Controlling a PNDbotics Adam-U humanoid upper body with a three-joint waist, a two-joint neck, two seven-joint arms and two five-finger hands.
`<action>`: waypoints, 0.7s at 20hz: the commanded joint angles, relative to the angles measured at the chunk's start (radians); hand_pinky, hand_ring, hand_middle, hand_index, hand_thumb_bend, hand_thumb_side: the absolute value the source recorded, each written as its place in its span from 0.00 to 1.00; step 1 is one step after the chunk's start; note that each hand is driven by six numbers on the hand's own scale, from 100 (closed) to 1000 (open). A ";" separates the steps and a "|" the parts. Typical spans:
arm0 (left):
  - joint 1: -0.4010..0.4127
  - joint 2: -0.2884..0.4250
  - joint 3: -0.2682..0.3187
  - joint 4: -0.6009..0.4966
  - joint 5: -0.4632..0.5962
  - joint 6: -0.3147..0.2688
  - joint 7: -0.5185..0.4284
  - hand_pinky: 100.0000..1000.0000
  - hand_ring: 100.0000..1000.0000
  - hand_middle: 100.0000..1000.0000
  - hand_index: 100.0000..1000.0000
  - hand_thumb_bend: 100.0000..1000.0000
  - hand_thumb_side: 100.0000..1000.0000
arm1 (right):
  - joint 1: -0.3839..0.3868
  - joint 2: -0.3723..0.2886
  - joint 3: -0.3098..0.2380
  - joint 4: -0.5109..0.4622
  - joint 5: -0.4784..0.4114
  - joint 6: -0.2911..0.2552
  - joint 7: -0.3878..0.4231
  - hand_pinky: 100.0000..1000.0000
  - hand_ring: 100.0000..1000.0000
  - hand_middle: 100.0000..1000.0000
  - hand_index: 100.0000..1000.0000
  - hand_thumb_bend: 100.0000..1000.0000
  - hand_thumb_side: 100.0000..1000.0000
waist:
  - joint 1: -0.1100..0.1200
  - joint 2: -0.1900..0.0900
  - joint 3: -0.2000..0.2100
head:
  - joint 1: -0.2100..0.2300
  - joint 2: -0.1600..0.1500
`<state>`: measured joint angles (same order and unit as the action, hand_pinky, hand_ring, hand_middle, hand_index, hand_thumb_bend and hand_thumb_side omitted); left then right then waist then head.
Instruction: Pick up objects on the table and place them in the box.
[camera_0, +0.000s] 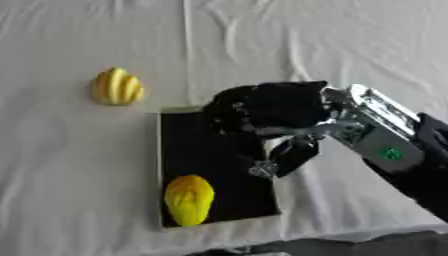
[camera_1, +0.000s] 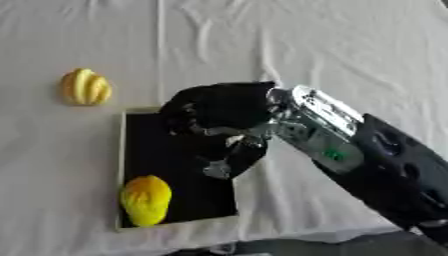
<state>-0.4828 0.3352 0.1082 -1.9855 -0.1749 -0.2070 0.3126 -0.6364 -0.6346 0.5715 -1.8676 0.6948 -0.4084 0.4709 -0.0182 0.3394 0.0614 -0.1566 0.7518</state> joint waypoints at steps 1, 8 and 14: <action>-0.006 0.024 0.000 -0.015 0.005 -0.001 -0.005 0.75 0.77 0.74 0.85 0.00 0.26 | -0.001 -0.016 -0.029 -0.017 0.017 -0.018 -0.020 0.96 0.96 0.84 0.94 0.00 0.17 | 0.002 -0.019 -0.003 | 0.001 0.000; -0.006 0.032 0.001 -0.015 0.002 0.000 -0.004 0.75 0.77 0.74 0.85 0.00 0.25 | 0.032 -0.051 -0.116 -0.107 -0.055 0.038 -0.095 0.94 0.93 0.78 0.91 0.00 0.06 | 0.007 -0.024 -0.011 | 0.011 -0.002; -0.008 0.083 0.000 -0.015 -0.013 0.030 -0.002 0.75 0.77 0.74 0.85 0.00 0.24 | 0.060 -0.102 -0.264 -0.132 -0.148 0.119 -0.188 0.93 0.90 0.71 0.88 0.00 0.00 | 0.016 -0.030 -0.029 | 0.037 -0.003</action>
<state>-0.4828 0.3791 0.1079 -1.9855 -0.1808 -0.1854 0.3102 -0.5694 -0.6999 0.3481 -1.9777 0.5699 -0.3029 0.3035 -0.0041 0.3323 0.0320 -0.1261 0.7517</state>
